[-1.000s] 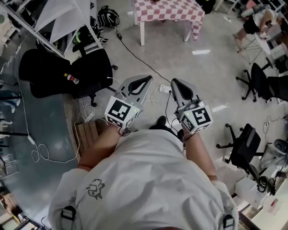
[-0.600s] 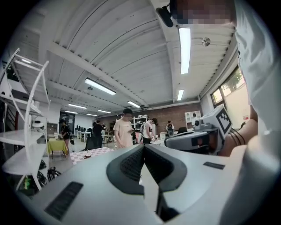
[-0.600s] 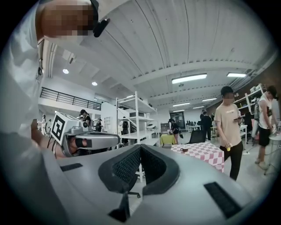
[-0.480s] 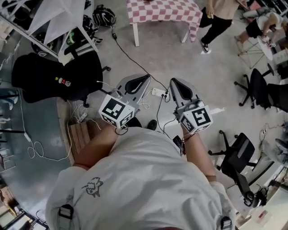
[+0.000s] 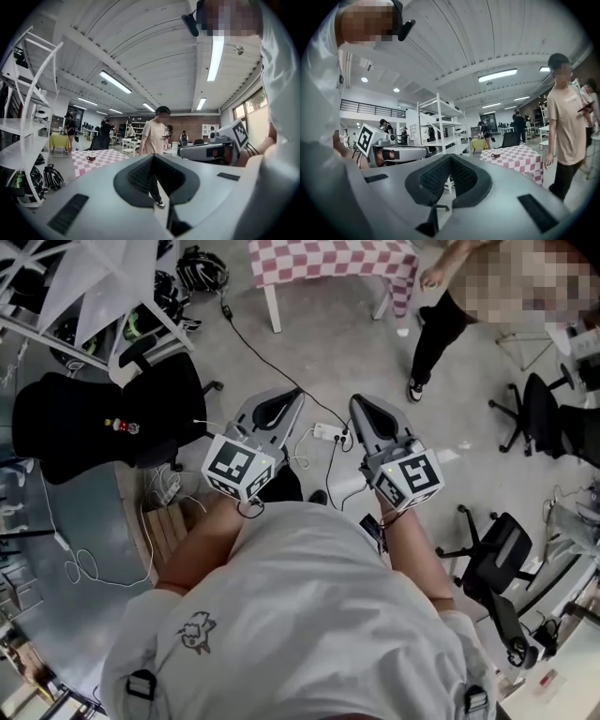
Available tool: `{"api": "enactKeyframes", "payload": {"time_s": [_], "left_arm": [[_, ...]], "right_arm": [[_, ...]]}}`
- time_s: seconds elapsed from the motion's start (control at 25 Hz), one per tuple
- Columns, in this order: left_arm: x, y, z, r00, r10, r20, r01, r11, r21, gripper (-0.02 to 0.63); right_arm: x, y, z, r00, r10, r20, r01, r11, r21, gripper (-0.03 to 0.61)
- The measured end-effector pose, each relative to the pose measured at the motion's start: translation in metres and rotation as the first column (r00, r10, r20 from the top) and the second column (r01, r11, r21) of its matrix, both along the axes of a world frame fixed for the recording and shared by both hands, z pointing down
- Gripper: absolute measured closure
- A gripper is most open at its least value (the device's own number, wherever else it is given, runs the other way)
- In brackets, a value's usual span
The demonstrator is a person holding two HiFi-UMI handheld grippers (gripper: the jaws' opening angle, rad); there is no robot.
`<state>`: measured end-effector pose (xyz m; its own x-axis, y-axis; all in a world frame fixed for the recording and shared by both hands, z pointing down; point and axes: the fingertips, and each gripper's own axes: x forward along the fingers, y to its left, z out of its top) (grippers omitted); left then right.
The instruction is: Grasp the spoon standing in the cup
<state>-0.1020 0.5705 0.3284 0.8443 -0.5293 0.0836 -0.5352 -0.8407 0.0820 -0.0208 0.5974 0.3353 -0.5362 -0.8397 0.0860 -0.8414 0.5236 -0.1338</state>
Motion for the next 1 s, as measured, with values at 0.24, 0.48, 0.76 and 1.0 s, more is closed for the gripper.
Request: {"api": "enactKeyframes", "payload": {"time_s": [0.24, 0.48, 0.76, 1.0], "left_arm": [[-0.013, -0.080, 0.005, 1.000, 0.011, -0.015, -0.011, 1.000, 0.005, 0.600], [-0.034, -0.165, -0.001, 0.999, 0.042, -0.016, -0.042, 0.999, 0.010, 0.600], [-0.047, -0.223, -0.013, 0.995, 0.101, -0.018, -0.101, 0.995, 0.019, 0.600], [-0.041, -0.244, -0.020, 0.993, 0.114, -0.013, -0.113, 0.992, 0.046, 0.600]], "right_arm": [[-0.014, -0.081, 0.002, 1.000, 0.010, -0.021, -0.010, 1.000, -0.002, 0.548], [-0.048, -0.168, -0.008, 1.000, 0.016, -0.026, -0.016, 1.000, 0.002, 0.548], [-0.073, -0.226, -0.027, 0.999, 0.041, -0.011, -0.041, 0.999, -0.002, 0.548], [-0.067, -0.249, -0.036, 0.999, 0.049, -0.002, -0.049, 0.998, 0.027, 0.548]]}}
